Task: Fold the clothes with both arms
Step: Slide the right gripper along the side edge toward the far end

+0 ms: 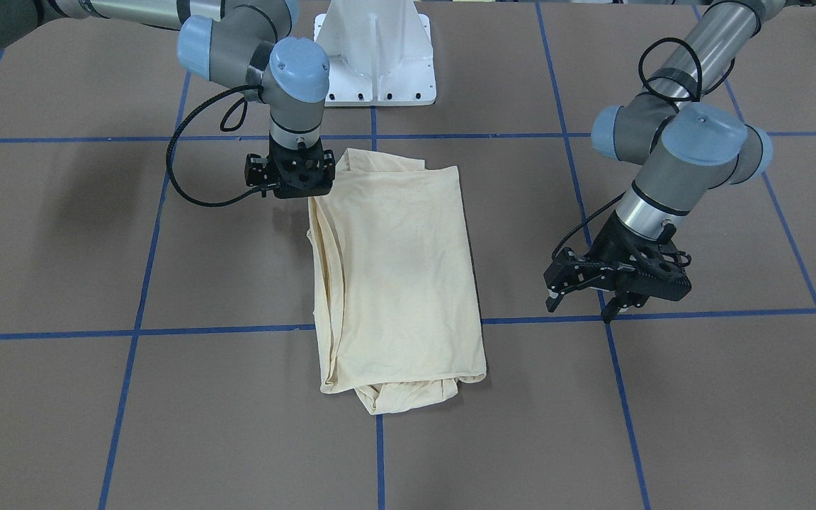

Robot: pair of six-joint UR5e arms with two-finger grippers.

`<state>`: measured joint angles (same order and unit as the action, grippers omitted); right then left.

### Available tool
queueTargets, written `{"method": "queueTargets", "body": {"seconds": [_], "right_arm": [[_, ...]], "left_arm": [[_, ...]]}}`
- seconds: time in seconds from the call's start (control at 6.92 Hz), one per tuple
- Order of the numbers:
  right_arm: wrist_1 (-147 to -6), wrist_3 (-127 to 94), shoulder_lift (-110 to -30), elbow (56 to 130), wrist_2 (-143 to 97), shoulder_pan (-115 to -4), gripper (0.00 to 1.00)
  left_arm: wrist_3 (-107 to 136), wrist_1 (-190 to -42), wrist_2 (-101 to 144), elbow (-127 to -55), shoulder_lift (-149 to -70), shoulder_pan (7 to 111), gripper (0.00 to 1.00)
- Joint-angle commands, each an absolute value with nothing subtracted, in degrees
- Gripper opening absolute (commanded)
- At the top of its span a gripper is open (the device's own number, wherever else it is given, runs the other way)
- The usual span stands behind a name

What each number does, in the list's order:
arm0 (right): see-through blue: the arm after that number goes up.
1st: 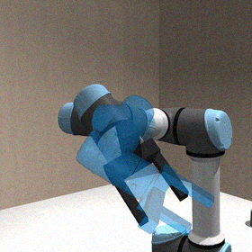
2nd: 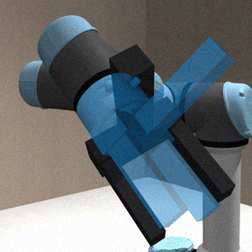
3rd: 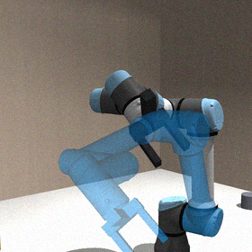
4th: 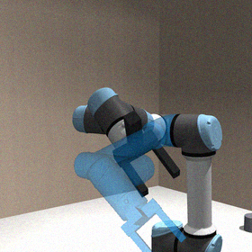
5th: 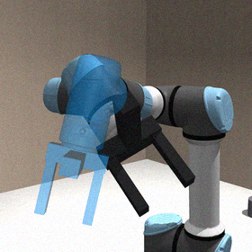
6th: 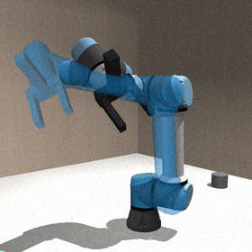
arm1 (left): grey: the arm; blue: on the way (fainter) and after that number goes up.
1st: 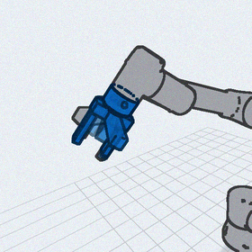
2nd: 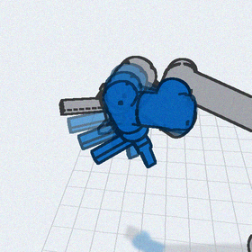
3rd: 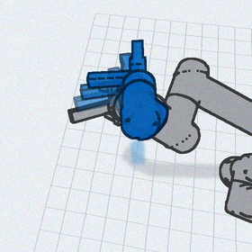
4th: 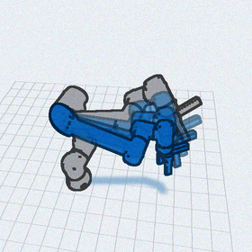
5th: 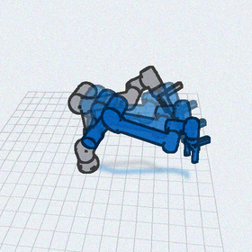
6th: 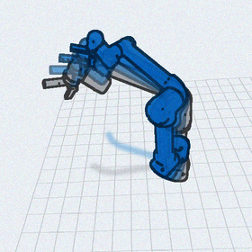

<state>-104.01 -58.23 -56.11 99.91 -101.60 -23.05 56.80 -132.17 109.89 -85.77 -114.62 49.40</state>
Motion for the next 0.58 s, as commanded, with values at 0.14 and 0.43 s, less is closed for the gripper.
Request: {"method": "queueTargets", "body": {"seconds": [0.14, 0.43], "right_arm": [[-98.6, -55.8, -53.6, 95.6, -100.6, -23.8, 1.0], [-98.3, -54.6, -50.7, 92.8, -100.5, -24.8, 1.0]], "left_arm": [[56.7, -132.5, 109.9, -84.6, -114.9, 49.4, 1.0], [56.4, -132.6, 109.9, -84.3, -114.9, 49.4, 1.0]]}}
